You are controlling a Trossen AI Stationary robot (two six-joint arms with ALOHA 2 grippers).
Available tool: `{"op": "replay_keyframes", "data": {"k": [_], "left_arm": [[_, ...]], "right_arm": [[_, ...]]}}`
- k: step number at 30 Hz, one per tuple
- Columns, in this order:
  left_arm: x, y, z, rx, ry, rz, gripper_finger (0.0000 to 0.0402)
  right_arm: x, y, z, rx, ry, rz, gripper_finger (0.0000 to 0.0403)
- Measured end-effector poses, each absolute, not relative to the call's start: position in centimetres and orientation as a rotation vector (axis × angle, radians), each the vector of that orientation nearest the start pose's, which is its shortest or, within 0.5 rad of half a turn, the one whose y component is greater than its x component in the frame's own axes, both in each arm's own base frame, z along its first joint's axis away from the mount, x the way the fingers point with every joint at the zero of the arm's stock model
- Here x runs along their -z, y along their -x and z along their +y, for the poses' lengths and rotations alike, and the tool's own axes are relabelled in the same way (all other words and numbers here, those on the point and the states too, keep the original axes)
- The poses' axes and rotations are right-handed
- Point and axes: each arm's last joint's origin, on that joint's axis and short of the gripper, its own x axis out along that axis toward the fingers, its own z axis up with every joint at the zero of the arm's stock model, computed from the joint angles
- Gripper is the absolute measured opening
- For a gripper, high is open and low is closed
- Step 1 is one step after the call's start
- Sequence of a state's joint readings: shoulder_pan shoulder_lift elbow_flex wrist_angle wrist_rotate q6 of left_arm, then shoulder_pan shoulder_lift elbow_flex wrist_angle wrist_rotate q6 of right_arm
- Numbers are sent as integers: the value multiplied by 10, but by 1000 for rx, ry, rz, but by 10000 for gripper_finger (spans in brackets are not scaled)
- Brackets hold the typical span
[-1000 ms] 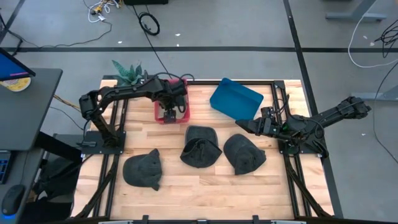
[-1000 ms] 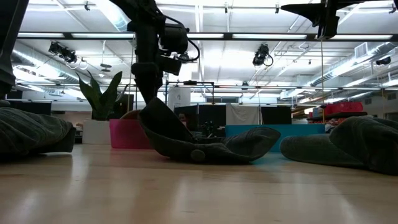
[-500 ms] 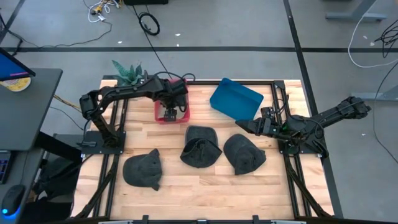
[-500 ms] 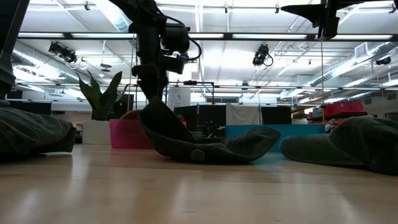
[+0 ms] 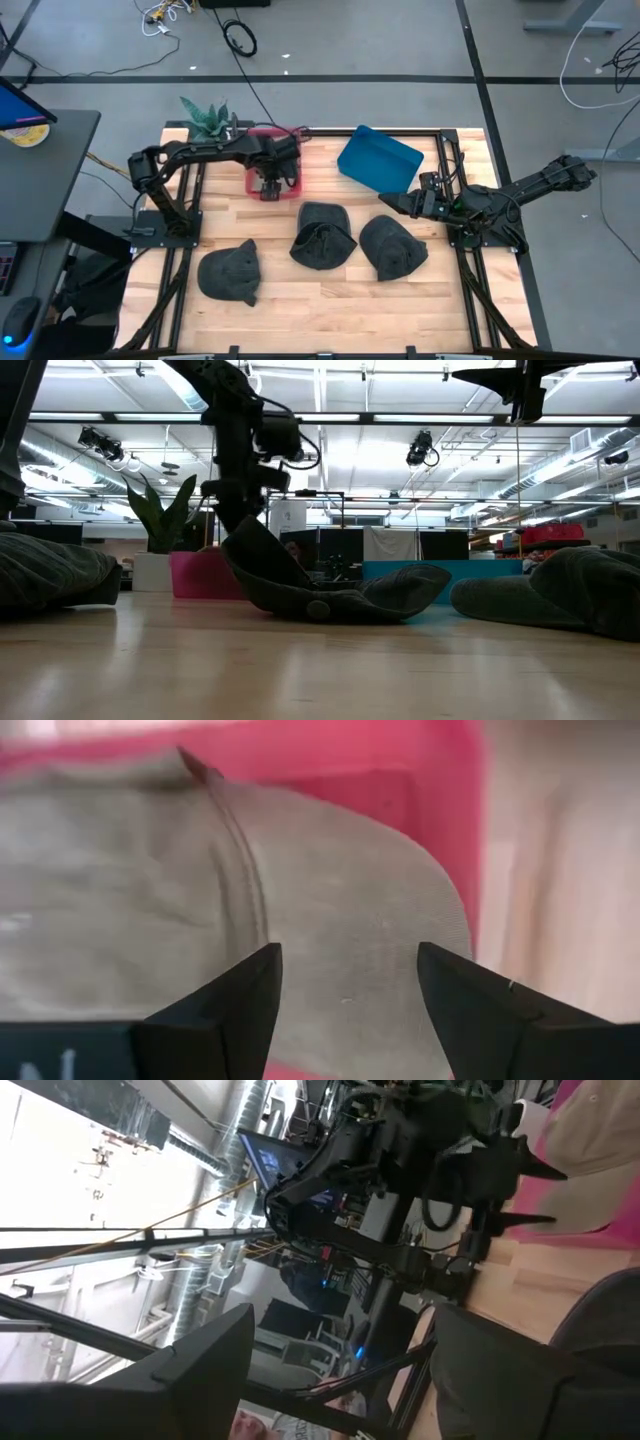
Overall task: Pick & Place hat
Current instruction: Put the brown cap into the red bin, then put the right black cap into the blue bin
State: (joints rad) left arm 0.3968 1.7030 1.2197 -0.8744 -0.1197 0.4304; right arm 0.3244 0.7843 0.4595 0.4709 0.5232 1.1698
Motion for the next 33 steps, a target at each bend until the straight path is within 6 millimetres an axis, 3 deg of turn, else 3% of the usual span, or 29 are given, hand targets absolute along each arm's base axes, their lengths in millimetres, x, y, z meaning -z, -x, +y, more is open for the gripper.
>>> {"op": "replay_keyframes", "data": {"k": [5,8,15,23,33], "left_arm": [[-209,-292,129,-281,-199,1459,236],[-221,-293,128,-314,-185,1419,236],[-282,-290,116,-333,-187,1209,236],[-361,-258,86,-198,213,845,236],[-417,-234,42,18,68,464,224]], "right_arm": [[-282,-172,43,99,-1220,-234,313],[-282,-172,42,99,-1220,-234,313],[-282,-172,42,99,-1220,-234,313],[-279,-172,43,115,-1203,-210,313],[-282,-171,40,181,-1072,-260,313]]}}
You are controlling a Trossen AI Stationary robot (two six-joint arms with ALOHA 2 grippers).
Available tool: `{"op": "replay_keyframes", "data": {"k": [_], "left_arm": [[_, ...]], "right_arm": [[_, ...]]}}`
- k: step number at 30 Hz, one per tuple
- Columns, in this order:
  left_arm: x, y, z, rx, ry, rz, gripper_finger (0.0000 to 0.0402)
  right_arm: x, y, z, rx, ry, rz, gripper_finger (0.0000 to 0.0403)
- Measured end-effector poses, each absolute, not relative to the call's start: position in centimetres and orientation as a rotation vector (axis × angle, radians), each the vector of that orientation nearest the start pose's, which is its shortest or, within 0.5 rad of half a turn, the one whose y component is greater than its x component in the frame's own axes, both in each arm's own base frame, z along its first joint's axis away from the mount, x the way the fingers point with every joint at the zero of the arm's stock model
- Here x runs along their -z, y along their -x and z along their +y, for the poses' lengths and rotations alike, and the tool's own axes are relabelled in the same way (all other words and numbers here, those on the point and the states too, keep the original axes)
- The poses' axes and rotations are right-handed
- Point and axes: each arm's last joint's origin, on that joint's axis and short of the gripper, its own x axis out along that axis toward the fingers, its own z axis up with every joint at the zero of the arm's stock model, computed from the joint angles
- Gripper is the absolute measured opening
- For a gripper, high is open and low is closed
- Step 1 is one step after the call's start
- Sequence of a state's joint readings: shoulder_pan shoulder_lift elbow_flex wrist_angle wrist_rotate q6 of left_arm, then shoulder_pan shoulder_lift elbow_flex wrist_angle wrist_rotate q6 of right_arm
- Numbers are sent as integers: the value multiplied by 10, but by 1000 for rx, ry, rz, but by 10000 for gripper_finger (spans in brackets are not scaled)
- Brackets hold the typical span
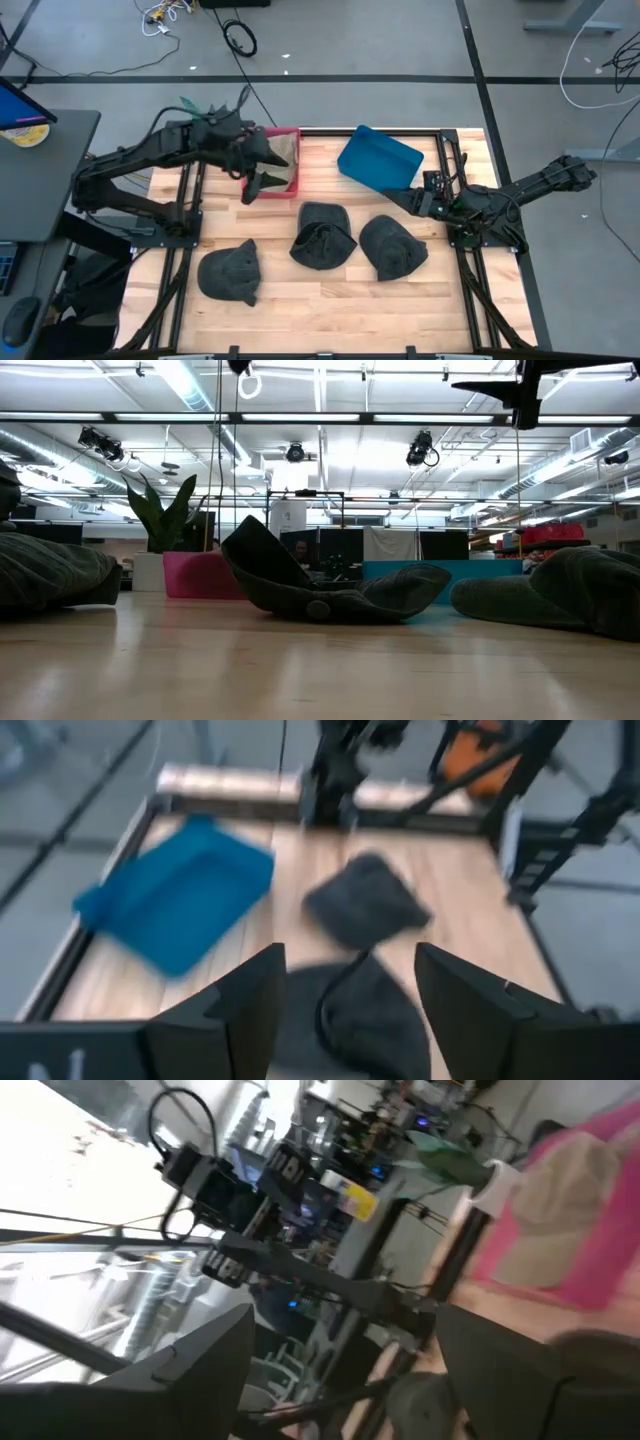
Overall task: Pick & Place hat
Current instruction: Put the right black cap into the blue bin
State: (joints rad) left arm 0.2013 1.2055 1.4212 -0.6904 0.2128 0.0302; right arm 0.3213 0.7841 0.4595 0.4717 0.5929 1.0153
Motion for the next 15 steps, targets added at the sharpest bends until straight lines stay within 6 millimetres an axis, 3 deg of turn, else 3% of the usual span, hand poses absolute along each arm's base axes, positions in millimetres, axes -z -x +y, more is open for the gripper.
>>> {"op": "replay_keyframes", "data": {"k": [3,8,13,15], "left_arm": [[-425,-236,32,56,42,387,197],[-425,-238,22,95,50,369,132],[-390,-243,22,83,127,423,64],[-380,-243,22,78,161,362,38]], "right_arm": [[-293,-171,40,162,-1038,-298,307],[-333,-170,38,179,-878,-295,287],[-370,-164,34,268,-729,-116,262],[-380,-159,32,297,-690,-28,246]]}}
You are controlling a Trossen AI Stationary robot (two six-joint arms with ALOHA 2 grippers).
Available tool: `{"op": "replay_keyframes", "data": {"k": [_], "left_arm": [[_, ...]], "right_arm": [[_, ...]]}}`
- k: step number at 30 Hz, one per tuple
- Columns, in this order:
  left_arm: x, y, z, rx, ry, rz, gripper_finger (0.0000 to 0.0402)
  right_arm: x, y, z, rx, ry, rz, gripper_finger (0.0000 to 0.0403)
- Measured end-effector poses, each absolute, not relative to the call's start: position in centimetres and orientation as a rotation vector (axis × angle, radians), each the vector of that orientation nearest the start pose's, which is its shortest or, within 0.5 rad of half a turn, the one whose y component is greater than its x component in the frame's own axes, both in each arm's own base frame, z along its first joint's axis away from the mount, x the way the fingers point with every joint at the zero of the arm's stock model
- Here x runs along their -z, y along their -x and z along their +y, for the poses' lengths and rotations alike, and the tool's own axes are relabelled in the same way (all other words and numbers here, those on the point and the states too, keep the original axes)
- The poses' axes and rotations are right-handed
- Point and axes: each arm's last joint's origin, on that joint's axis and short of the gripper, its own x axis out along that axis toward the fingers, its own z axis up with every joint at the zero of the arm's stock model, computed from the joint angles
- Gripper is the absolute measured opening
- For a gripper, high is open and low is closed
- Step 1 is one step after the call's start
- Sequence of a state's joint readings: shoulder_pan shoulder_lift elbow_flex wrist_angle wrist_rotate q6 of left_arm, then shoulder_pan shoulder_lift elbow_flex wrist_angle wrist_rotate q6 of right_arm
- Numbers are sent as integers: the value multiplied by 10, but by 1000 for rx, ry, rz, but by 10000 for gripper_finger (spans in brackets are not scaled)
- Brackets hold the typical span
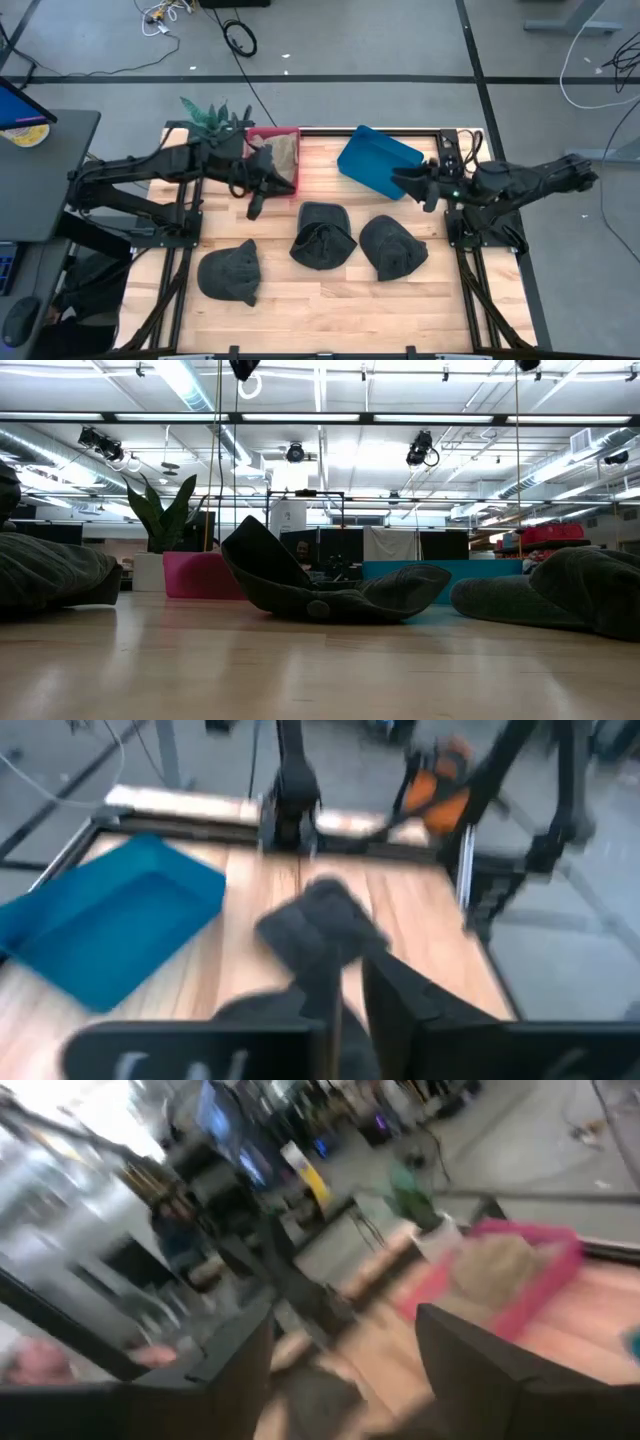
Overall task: Pick & Place hat
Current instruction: Put the right black cap into the blue bin
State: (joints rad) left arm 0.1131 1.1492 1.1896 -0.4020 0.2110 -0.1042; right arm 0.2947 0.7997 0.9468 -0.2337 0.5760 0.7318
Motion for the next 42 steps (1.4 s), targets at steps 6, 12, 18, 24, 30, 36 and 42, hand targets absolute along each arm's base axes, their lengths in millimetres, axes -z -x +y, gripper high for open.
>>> {"op": "replay_keyframes", "data": {"k": [6,12,18,24,30,36,42], "left_arm": [[-348,-231,19,100,320,193,5],[-337,-210,17,95,454,120,8],[-343,-202,16,104,501,71,5],[-343,-202,16,103,500,69,10],[-343,-203,17,103,491,71,11],[-343,-203,17,102,471,73,11],[-343,-203,16,102,468,75,11]], "right_arm": [[-391,-152,33,248,-696,212,151],[-372,-149,38,171,-760,490,14],[-354,-142,39,242,-871,720,24],[-341,-138,43,285,-1014,954,39],[-322,-151,48,354,-1047,1060,120],[-280,-170,55,455,-1021,1187,240],[-237,-176,65,546,-1098,1247,286]]}}
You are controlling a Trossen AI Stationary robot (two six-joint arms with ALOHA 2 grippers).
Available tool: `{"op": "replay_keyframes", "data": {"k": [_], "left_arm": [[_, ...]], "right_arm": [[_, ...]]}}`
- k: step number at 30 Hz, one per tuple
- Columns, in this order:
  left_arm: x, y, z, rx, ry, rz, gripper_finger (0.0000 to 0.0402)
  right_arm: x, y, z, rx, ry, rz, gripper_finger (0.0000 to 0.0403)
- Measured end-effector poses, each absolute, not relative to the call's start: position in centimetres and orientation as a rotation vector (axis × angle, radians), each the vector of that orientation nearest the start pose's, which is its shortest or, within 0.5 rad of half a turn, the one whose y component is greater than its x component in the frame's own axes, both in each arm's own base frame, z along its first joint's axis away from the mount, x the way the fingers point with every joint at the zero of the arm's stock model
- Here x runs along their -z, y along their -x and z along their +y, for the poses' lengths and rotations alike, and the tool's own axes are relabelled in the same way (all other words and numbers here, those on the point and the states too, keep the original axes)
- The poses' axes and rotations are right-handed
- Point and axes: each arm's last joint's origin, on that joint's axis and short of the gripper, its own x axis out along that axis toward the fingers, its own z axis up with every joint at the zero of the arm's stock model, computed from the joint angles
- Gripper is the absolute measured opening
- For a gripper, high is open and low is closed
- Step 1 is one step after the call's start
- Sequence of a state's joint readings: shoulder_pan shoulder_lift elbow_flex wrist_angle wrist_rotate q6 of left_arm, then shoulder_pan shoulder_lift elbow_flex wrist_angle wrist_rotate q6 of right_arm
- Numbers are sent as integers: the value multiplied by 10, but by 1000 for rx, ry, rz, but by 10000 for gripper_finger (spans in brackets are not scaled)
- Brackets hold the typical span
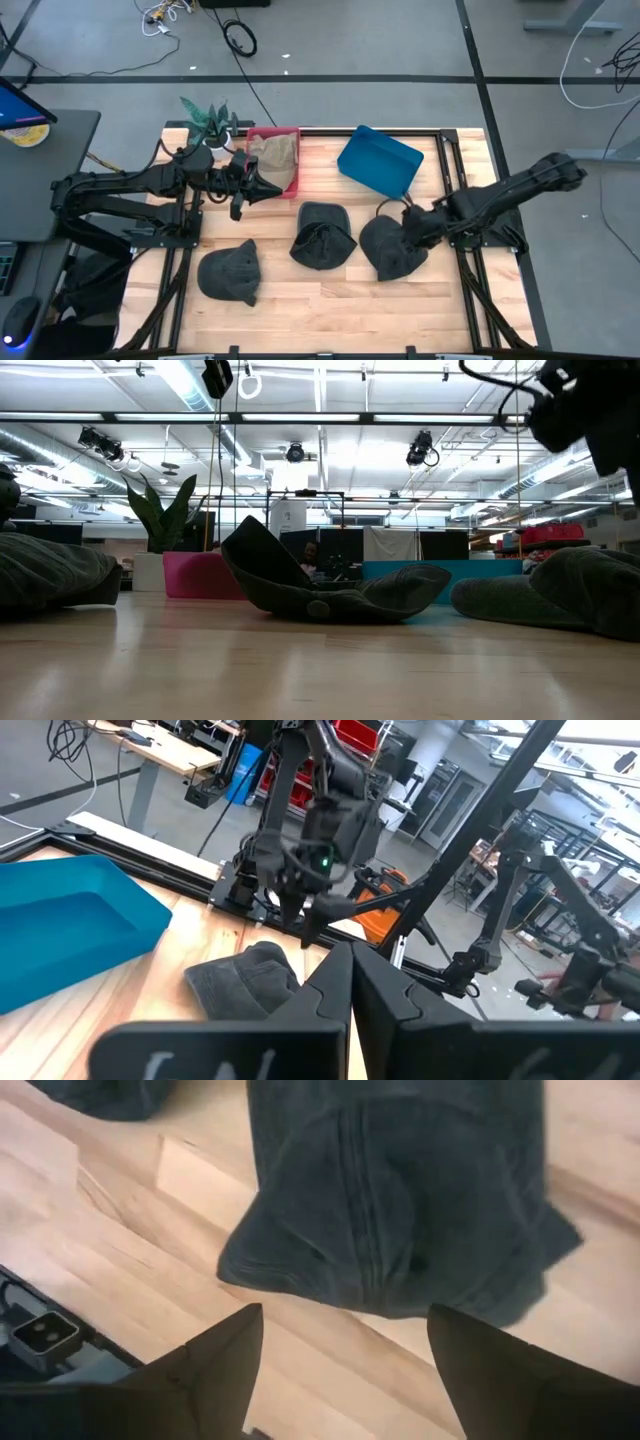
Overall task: Pick & Place hat
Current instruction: Put the right black cap into the blue bin
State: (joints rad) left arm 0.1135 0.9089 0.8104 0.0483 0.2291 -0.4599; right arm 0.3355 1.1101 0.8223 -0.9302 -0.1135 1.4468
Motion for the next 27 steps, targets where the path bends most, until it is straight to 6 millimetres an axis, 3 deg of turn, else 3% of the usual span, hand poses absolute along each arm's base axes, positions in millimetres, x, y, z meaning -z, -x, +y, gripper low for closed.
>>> {"op": "replay_keyframes", "data": {"k": [8,17,24,27], "left_arm": [[-342,-203,16,102,467,77,11],[-341,-203,16,100,457,85,11],[-341,-203,16,99,459,90,11],[-341,-203,17,98,460,91,11]], "right_arm": [[-195,-173,81,582,-1141,1280,269],[-157,-171,85,673,-1196,1260,248],[-139,-171,85,734,-1175,1291,235],[-136,-173,86,725,-1152,1305,210]]}}
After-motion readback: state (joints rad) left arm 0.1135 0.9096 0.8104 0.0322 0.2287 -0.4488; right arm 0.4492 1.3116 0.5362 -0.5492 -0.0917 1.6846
